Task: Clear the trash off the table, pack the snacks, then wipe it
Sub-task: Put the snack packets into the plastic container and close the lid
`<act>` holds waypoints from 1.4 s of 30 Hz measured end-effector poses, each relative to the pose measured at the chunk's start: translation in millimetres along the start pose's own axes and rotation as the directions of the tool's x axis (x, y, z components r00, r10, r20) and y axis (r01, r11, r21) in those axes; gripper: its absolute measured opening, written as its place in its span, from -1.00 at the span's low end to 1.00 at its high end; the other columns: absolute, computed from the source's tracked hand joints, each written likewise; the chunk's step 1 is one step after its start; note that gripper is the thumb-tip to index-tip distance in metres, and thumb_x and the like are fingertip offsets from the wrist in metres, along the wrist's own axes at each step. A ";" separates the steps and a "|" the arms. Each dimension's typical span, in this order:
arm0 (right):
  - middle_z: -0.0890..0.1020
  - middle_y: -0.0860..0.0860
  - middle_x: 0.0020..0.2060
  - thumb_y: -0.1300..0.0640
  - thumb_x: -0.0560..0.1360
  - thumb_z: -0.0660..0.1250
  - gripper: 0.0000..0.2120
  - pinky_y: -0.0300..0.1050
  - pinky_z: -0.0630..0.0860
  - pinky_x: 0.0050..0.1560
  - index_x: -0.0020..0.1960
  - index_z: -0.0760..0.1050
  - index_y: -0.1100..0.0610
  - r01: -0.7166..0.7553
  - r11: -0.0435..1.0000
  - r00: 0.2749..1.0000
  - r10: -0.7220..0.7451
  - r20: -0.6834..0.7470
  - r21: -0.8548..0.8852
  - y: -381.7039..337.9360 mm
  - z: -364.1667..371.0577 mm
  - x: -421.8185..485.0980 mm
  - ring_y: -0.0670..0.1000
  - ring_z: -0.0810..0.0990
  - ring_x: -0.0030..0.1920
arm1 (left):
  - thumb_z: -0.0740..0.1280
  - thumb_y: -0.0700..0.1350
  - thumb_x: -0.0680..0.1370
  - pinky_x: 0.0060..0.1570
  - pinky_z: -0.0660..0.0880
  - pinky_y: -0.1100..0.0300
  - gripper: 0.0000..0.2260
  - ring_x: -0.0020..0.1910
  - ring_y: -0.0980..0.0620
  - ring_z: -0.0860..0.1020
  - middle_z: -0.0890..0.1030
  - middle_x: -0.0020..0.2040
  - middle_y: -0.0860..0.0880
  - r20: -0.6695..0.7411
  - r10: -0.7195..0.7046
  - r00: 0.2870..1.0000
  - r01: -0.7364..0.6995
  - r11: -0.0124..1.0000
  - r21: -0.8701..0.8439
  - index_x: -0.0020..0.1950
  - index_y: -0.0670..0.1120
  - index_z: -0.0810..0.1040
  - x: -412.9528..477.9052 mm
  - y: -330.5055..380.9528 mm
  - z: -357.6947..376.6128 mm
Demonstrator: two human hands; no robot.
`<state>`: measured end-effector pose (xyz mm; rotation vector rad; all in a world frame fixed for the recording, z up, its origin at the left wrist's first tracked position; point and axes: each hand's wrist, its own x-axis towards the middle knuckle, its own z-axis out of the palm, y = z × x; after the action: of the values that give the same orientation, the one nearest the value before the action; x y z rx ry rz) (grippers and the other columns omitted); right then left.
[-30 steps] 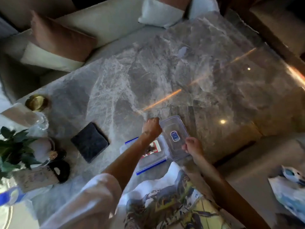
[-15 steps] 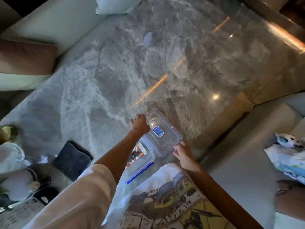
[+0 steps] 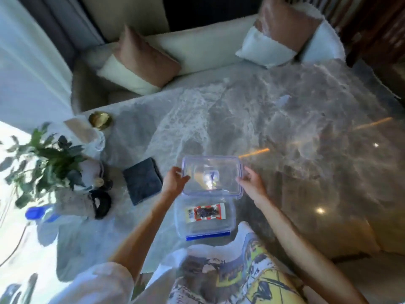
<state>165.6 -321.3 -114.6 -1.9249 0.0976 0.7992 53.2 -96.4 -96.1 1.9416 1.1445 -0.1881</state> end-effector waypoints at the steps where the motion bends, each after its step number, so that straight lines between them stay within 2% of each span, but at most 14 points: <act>1: 0.63 0.22 0.14 0.31 0.47 0.37 -0.55 0.11 0.52 0.21 0.35 0.45 0.24 -0.015 0.996 0.999 0.018 0.044 -0.083 2.5 15.2 -3.1 0.15 0.61 0.09 | 0.45 -0.18 0.46 0.02 0.49 -0.03 -0.72 0.06 -0.27 0.60 0.63 0.03 -0.35 -0.017 -0.035 0.999 0.035 0.999 0.014 0.06 -0.33 0.54 -10.9 -18.4 -4.9; 4: 0.65 0.30 0.06 0.35 0.46 0.34 -0.68 0.18 0.54 0.15 0.21 0.54 0.29 -0.014 0.962 0.996 0.036 0.077 -0.273 22.1 47.6 -20.1 0.23 0.64 0.06 | 0.42 -0.22 0.46 -0.08 0.46 -0.06 -0.83 -0.01 -0.31 0.58 0.61 -0.07 -0.38 -0.017 -0.109 0.994 0.109 0.993 0.039 -0.12 -0.33 0.55 -38.8 -65.1 -2.8; 7: 0.67 0.30 -0.01 0.39 0.45 0.31 -0.74 0.14 0.54 0.06 0.12 0.58 0.30 0.042 0.957 0.999 -0.036 0.026 -0.288 38.5 55.4 -37.8 0.15 0.62 -0.08 | 0.39 -0.23 0.48 -0.02 0.45 -0.02 -0.79 0.04 -0.33 0.56 0.55 -0.05 -0.35 0.026 -0.147 0.989 0.146 0.989 0.012 -0.02 -0.37 0.54 -57.9 -91.7 12.8; 10: 0.67 0.27 -0.03 0.35 0.47 0.31 -0.77 0.12 0.56 0.10 0.11 0.60 0.28 0.031 0.934 0.999 -0.038 -0.013 -0.357 48.7 52.8 -48.0 0.23 0.62 0.00 | 0.37 -0.17 0.52 0.02 0.45 0.08 -0.82 0.05 -0.26 0.57 0.52 0.06 -0.26 0.031 -0.134 0.990 0.134 0.991 0.018 0.05 -0.25 0.56 -66.8 -97.4 19.6; 13: 0.64 0.23 -0.01 0.32 0.50 0.31 -0.80 0.09 0.55 0.13 0.10 0.60 0.25 0.026 0.925 0.999 -0.037 -0.022 -0.379 51.1 50.8 -55.2 0.22 0.59 0.04 | 0.36 -0.13 0.53 0.00 0.43 0.15 -0.76 0.05 -0.22 0.56 0.52 0.13 -0.22 0.035 -0.100 0.994 0.099 0.995 0.033 0.14 -0.24 0.55 -65.5 -99.2 20.7; 18: 0.64 0.25 0.00 0.36 0.47 0.28 -0.77 0.03 0.53 0.13 0.09 0.60 0.27 -0.002 0.922 0.997 -0.026 -0.068 -0.387 51.2 53.3 -60.9 0.22 0.58 0.04 | 0.38 -0.13 0.52 -0.02 0.46 0.11 -0.76 0.03 -0.21 0.57 0.56 0.10 -0.23 0.073 -0.070 0.995 0.065 0.995 0.074 0.11 -0.25 0.55 -61.5 -101.0 19.3; 22: 0.61 0.27 0.05 0.35 0.51 0.25 -0.73 -0.07 0.44 0.12 0.17 0.59 0.27 -0.034 0.910 0.994 -0.010 -0.104 -0.413 58.7 55.4 -68.2 0.12 0.53 0.03 | 0.40 -0.16 0.48 -0.04 0.49 0.03 -0.76 0.05 -0.25 0.57 0.62 0.03 -0.29 0.105 -0.047 0.993 0.038 0.996 0.080 0.04 -0.30 0.55 -59.7 -104.2 19.9; 25: 0.59 0.23 0.10 0.30 0.55 0.24 -0.71 -0.11 0.41 0.19 0.24 0.56 0.23 -0.053 0.904 0.992 -0.001 -0.128 -0.424 61.6 57.5 -72.5 0.16 0.54 0.13 | 0.42 -0.17 0.46 -0.05 0.48 0.10 -0.70 0.05 -0.21 0.58 0.61 0.09 -0.25 0.112 -0.053 0.992 0.047 0.997 0.056 0.14 -0.27 0.54 -59.3 -106.8 18.2; 31: 0.56 0.20 0.11 0.28 0.55 0.26 -0.71 -0.19 0.36 0.08 0.25 0.55 0.17 -0.087 0.896 0.984 0.009 -0.178 -0.435 68.6 61.3 -78.4 0.12 0.53 0.11 | 0.45 -0.20 0.42 -0.18 0.40 0.19 -0.66 -0.01 -0.16 0.59 0.60 0.10 -0.24 0.143 -0.075 0.987 0.065 0.996 0.068 0.16 -0.25 0.52 -55.9 -109.2 17.1; 34: 0.53 0.19 0.17 0.26 0.55 0.28 -0.69 -0.10 0.43 0.19 0.29 0.53 0.19 -0.129 0.901 0.981 0.056 -0.183 -0.414 70.5 60.7 -76.4 0.14 0.56 0.15 | 0.47 -0.20 0.42 -0.13 0.40 0.19 -0.64 0.03 -0.16 0.58 0.57 0.15 -0.22 0.143 -0.068 0.987 0.058 0.996 0.070 0.17 -0.24 0.51 -54.9 -108.5 18.3; 39: 0.58 0.18 0.11 0.27 0.52 0.33 -0.73 -0.02 0.51 0.20 0.21 0.59 0.20 -0.087 0.906 0.985 0.015 -0.174 -0.413 57.2 63.4 -62.4 0.14 0.58 0.10 | 0.43 -0.25 0.45 -0.02 0.48 0.10 -0.68 0.04 -0.19 0.58 0.55 0.17 -0.26 0.096 -0.031 0.995 0.028 0.999 0.038 0.17 -0.29 0.51 -45.6 -98.8 17.7; 42: 0.60 0.21 0.09 0.29 0.48 0.36 -0.71 0.01 0.52 0.19 0.20 0.60 0.23 -0.076 0.904 0.986 0.006 -0.165 -0.421 46.1 65.0 -46.7 0.18 0.59 0.11 | 0.44 -0.28 0.44 0.08 0.50 0.05 -0.64 0.06 -0.22 0.56 0.51 0.19 -0.28 0.056 -0.071 0.996 0.071 0.997 0.002 0.21 -0.28 0.50 -36.0 -89.6 12.7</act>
<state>79.2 -302.5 -141.7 -2.4109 0.0644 0.7350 -33.3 -109.4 -139.0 1.8852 1.1767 -0.2790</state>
